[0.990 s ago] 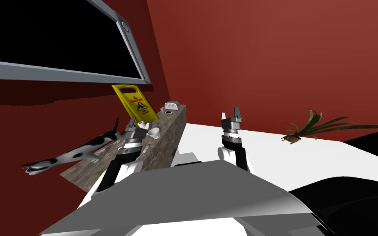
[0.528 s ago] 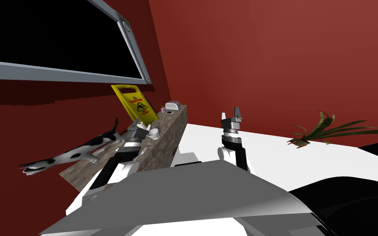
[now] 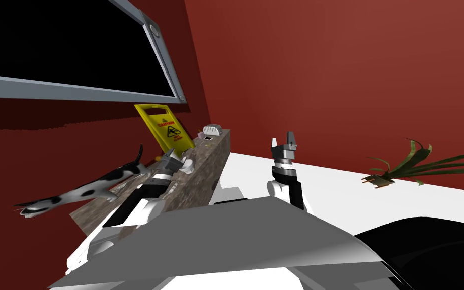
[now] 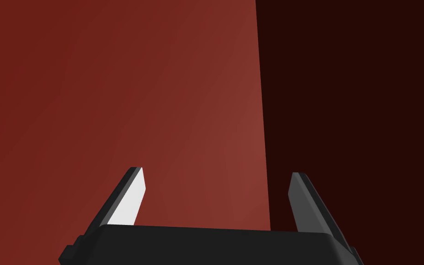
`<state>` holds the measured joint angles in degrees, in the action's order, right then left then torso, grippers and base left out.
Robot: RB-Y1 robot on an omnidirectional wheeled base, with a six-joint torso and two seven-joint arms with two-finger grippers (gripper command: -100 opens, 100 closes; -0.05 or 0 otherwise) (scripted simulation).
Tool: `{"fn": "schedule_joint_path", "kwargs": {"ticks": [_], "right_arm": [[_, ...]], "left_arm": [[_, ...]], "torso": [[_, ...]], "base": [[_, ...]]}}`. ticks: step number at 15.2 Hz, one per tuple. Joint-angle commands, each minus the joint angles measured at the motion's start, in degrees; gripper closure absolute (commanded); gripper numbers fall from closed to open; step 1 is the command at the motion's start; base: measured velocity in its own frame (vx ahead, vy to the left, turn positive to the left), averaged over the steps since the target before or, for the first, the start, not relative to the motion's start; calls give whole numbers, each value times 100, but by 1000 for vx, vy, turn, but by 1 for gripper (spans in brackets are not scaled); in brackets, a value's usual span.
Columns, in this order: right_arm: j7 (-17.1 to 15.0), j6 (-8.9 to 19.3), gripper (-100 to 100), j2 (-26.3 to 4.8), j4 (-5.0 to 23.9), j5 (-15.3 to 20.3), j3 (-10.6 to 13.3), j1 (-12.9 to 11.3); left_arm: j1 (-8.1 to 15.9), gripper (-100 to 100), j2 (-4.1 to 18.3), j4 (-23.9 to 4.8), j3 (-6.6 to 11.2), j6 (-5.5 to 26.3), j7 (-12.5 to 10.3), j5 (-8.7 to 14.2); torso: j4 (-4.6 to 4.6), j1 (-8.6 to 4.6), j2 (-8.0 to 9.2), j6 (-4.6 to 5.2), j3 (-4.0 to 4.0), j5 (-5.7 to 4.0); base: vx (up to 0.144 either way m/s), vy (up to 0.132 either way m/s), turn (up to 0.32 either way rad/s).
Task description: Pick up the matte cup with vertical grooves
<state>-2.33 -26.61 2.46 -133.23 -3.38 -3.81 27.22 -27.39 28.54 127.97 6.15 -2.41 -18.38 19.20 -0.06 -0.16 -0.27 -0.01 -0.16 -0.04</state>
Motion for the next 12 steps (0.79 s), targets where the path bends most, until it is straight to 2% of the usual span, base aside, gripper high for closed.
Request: {"fn": "schedule_joint_path", "kwargs": {"ticks": [1,2,3,5,6,8,9,10,12], "right_arm": [[0,0,0,0,0,0,0,0],[0,0,0,0,0,0,0,0],[0,0,0,0,0,0,0,0],[0,0,0,0,0,0,0,0],[0,0,0,0,0,0,0,0],[0,0,0,0,0,0,0,0],[0,0,0,0,0,0,0,0],[0,0,0,0,0,0,0,-1],[0,0,0,0,0,0,0,0]], "left_arm": [[5,-100,158,-30,34,286,-91,143],[5,-100,158,-30,34,340,-91,143],[-4,-100,365,-48,78,498,-199,340],[-4,-100,365,-48,78,687,-199,340],[-13,-100,569,-67,124,839,-311,540],[-13,-100,569,-67,124,1042,-311,540],[-13,-100,569,-67,124,1042,-311,540],[-21,-100,771,-86,170,1261,-424,744],[-21,-100,771,-86,170,1403,-424,744]], "torso": [[0,0,0,0,0,0],[0,-1,-2,0,-1,0],[0,1,0,1,0,0],[0,-2,-1,1,-1,0],[0,1,1,2,0,1],[-1,0,-2,0,-2,0],[0,1,0,2,0,1],[1,5,5,2,3,1],[0,5,0,0,0,2]], "base": [[66,-49,80],[51,-36,35],[57,-48,74],[54,-46,56],[61,-42,78],[57,-45,57],[29,-22,-4],[48,-27,68],[58,-38,63]]}}
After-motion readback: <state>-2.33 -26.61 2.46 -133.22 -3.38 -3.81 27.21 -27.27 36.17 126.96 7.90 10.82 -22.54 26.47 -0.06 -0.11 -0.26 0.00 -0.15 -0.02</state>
